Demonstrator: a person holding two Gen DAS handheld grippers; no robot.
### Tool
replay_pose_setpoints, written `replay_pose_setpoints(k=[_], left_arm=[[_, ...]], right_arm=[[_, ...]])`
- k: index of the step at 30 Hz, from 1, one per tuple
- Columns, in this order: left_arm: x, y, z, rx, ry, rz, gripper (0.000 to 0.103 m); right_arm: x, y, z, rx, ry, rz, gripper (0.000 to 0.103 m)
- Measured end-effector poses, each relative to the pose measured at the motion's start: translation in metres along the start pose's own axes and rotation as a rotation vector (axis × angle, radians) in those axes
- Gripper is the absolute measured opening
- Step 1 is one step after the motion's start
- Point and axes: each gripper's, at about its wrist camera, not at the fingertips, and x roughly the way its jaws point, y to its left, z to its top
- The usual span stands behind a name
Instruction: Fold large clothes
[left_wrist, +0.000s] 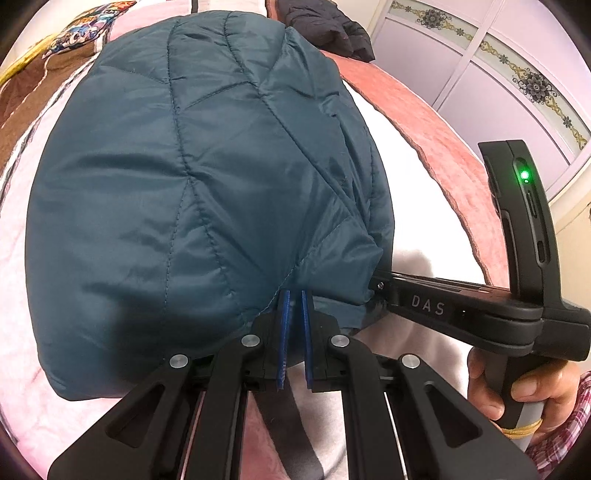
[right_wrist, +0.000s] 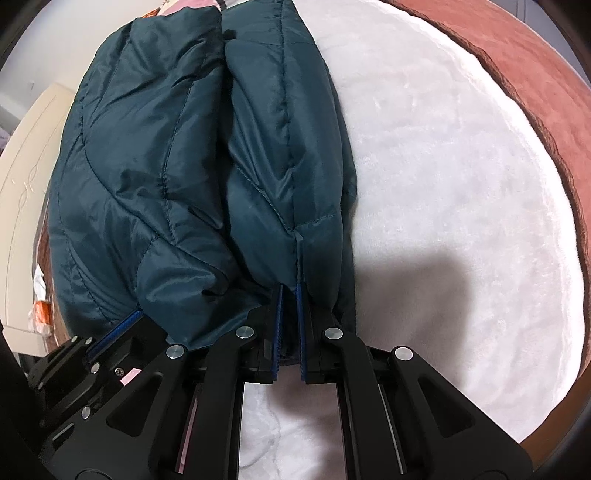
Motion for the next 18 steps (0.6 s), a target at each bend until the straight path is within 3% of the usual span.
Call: replay_pose_setpoints(k=[6, 10, 13, 18], left_arm=[[0.001, -0.002, 0.000, 0.008, 0.001, 0.013, 0.009], [-0.002, -0.006, 0.001, 0.013, -0.001, 0.013, 0.015], [-0.007, -0.012, 0.001, 0.037, -0.004, 0.011, 0.021], [-0.044, -0.008, 0.005, 0.067, -0.055, -0.022, 0.043]], right_arm=[[0.004, -0.006, 0.001, 0.036, 0.006, 0.018, 0.005], [0.007, -0.011, 0.004, 0.059, 0.012, 0.032, 0.005], [0.005, -0.017, 0.008, 0.063, 0.011, 0.033, 0.005], [0.002, -0.027, 0.012, 0.086, 0.008, 0.055, 0.005]])
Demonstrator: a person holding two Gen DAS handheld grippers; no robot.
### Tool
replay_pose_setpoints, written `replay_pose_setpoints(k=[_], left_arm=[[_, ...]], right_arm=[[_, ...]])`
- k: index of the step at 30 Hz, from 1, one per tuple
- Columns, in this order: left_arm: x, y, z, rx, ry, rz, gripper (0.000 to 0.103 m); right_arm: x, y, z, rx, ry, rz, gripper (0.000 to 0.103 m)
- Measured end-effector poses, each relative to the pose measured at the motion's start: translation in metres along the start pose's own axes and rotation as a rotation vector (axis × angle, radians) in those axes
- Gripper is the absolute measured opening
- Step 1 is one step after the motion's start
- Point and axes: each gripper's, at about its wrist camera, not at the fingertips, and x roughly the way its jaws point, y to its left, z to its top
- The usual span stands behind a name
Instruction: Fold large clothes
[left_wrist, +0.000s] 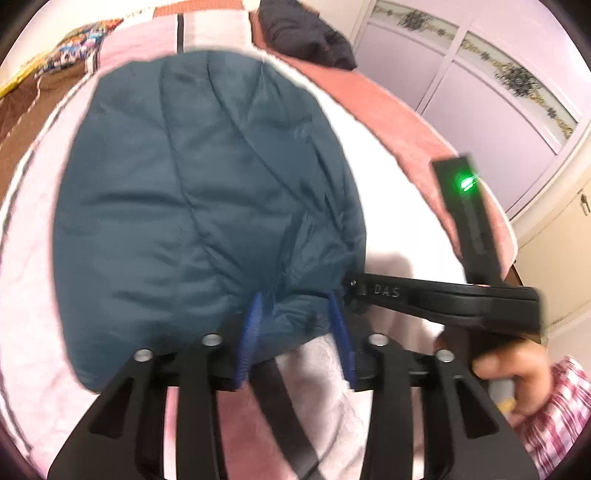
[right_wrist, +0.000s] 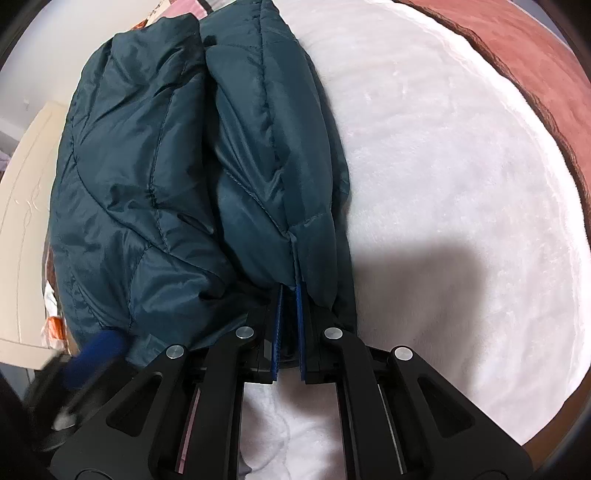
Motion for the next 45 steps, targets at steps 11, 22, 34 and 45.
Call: replay_pose_setpoints(k=[11, 22, 34, 45], left_arm=[[-0.087, 0.092, 0.014, -0.048, -0.189, 0.121, 0.072], [-0.038, 0.170, 0.030, -0.363, -0.109, -0.019, 0.072], [-0.010, 0.176, 0.027, -0.318, -0.063, 0.008, 0.077], [-0.004, 0.179, 0.024, -0.337, -0.057, 0.015, 0.084]], right_arm=[[-0.007, -0.031, 0.006, 0.040, 0.011, 0.071, 0.006], [-0.013, -0.039, 0.014, 0.022, 0.032, 0.087, 0.009], [-0.005, -0.027, 0.003, 0.025, 0.038, 0.082, 0.009], [0.000, -0.016, 0.000, 0.024, 0.034, 0.067, 0.009]])
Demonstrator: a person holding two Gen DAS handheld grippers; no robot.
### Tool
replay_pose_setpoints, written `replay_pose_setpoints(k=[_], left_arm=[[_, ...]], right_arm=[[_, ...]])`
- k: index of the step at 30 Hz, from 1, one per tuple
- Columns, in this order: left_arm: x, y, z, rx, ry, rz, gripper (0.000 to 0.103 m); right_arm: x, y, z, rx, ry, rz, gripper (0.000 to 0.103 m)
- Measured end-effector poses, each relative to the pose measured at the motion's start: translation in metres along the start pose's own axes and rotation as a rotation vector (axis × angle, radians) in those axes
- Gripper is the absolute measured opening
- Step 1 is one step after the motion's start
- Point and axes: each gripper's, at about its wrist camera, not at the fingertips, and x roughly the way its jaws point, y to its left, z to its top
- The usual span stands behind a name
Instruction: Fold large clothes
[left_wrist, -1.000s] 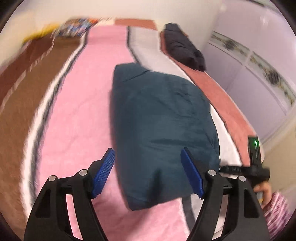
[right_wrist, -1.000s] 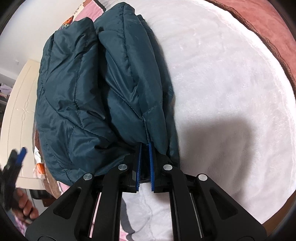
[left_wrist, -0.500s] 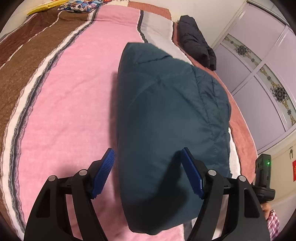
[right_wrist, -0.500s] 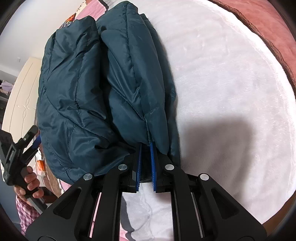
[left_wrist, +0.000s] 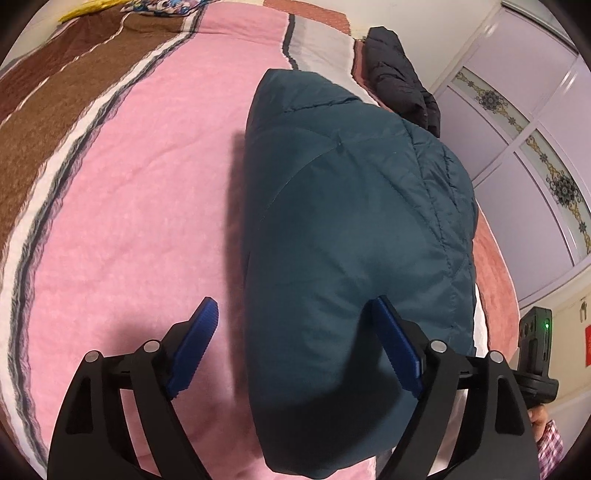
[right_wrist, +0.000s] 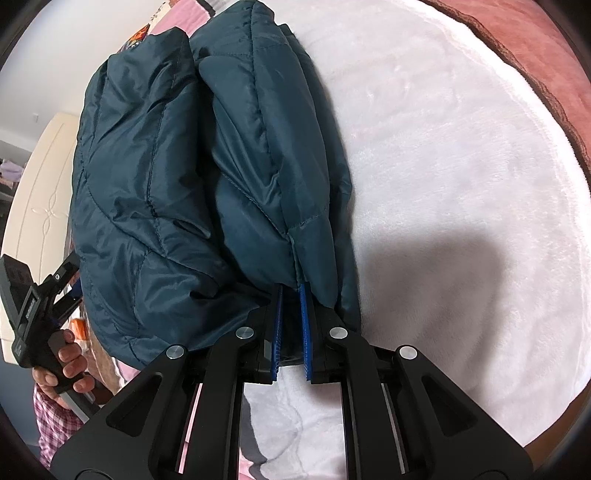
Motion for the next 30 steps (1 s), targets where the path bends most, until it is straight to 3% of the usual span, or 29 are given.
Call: replay_pose_setpoints(k=[13, 18, 30], left_arm=[[-0.001, 0.003, 0.002, -0.013, 0.003, -0.004, 0.086], [-0.018, -0.004, 0.007, 0.007, -0.051, -0.006, 0.085], [-0.006, -0.010, -0.004, -0.017, 0.000, 0.020, 0.085]], right_arm=[[0.000, -0.001, 0.004, 0.002, 0.005, 0.013, 0.009], [-0.001, -0.007, 0.004, 0.016, 0.001, 0.036, 0.009], [-0.004, -0.015, 0.003, 0.026, -0.006, 0.055, 0.009]])
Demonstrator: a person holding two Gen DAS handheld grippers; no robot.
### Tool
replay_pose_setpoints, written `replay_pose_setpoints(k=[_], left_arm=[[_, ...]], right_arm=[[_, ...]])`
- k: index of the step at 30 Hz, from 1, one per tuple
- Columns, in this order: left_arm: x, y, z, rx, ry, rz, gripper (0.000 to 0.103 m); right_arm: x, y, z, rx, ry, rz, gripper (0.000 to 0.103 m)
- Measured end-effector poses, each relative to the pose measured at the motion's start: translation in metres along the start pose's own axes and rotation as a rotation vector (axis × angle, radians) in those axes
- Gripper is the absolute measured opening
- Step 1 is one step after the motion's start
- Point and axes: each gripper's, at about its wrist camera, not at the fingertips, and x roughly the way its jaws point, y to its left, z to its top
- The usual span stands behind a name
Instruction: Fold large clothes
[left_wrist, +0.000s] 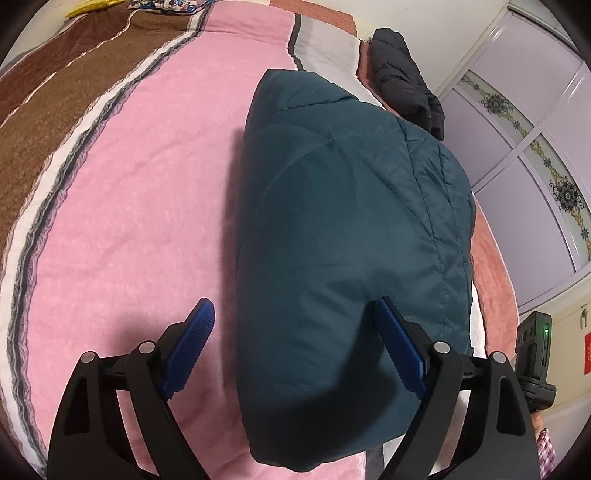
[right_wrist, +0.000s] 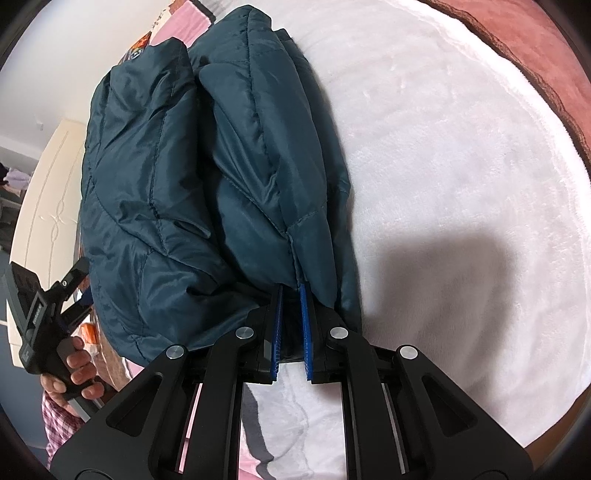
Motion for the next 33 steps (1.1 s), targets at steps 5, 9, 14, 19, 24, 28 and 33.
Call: replay_pose_setpoints(k=[5, 9, 14, 19, 24, 28, 33], left_arm=[[-0.002, -0.004, 0.000, 0.003, -0.002, 0.020, 0.085], [-0.003, -0.008, 0.000, 0.015, -0.004, 0.023, 0.085], [-0.005, -0.008, 0.002, 0.018, -0.010, 0.017, 0.085], [-0.003, -0.002, 0.006, 0.004, -0.009, 0.002, 0.085], [0.002, 0.000, 0.012, 0.007, -0.003, -0.029, 0.085], [0.007, 0.002, 0.017, 0.007, 0.003, -0.059, 0.085], [0.012, 0.008, 0.021, -0.002, 0.016, -0.118, 0.085]], right_arm=[[-0.002, -0.003, -0.001, -0.007, 0.001, 0.011, 0.010], [-0.006, -0.005, -0.002, -0.002, 0.001, 0.026, 0.011], [-0.030, -0.005, 0.003, -0.001, -0.022, 0.079, 0.028], [-0.061, -0.008, 0.020, 0.001, -0.128, 0.072, 0.049], [-0.053, -0.018, 0.044, 0.059, -0.114, 0.102, 0.054], [-0.027, -0.023, 0.056, 0.087, -0.054, 0.103, 0.055], [-0.008, -0.023, 0.061, 0.074, -0.016, 0.095, 0.063]])
